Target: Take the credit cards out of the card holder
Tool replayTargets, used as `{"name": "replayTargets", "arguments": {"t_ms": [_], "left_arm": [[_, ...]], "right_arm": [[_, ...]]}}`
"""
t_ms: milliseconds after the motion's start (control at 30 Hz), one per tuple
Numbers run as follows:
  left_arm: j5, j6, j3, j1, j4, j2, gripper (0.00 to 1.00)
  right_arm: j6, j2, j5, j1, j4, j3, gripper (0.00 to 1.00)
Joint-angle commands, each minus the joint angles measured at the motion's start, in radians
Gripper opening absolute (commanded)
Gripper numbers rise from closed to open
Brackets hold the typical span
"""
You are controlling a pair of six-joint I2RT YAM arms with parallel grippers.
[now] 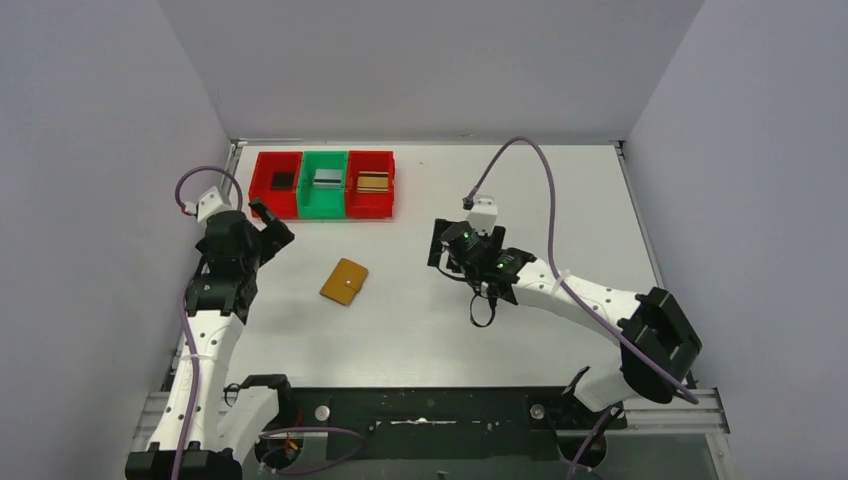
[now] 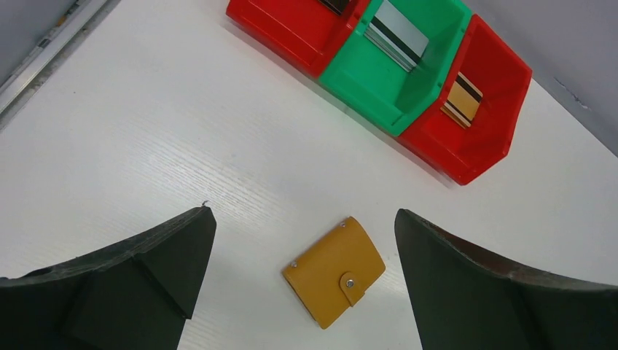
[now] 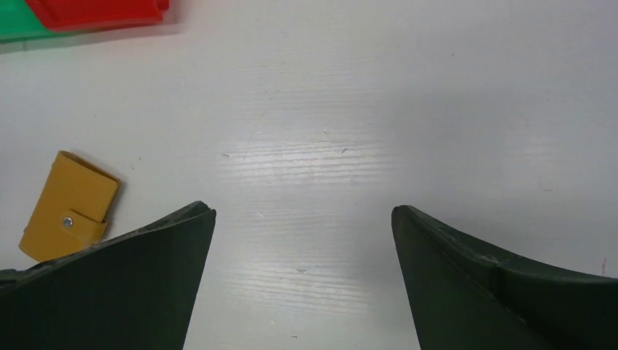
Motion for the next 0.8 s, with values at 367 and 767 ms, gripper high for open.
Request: {"name": "replayTargets", "arguments": {"t_ms": [367, 767], "left_arm": [[0.532, 0.061, -0.018, 0.001, 0.17, 0.265, 0.97], [0.443, 0.158, 0.059, -0.12, 0.086, 0.552, 0.89]], "right_arm": [[0.012, -0.127, -0.099, -0.075, 0.204, -0.128, 0.98], [-0.102, 0.281, -0.261, -0.192, 0.041, 0.344, 0.98]]}}
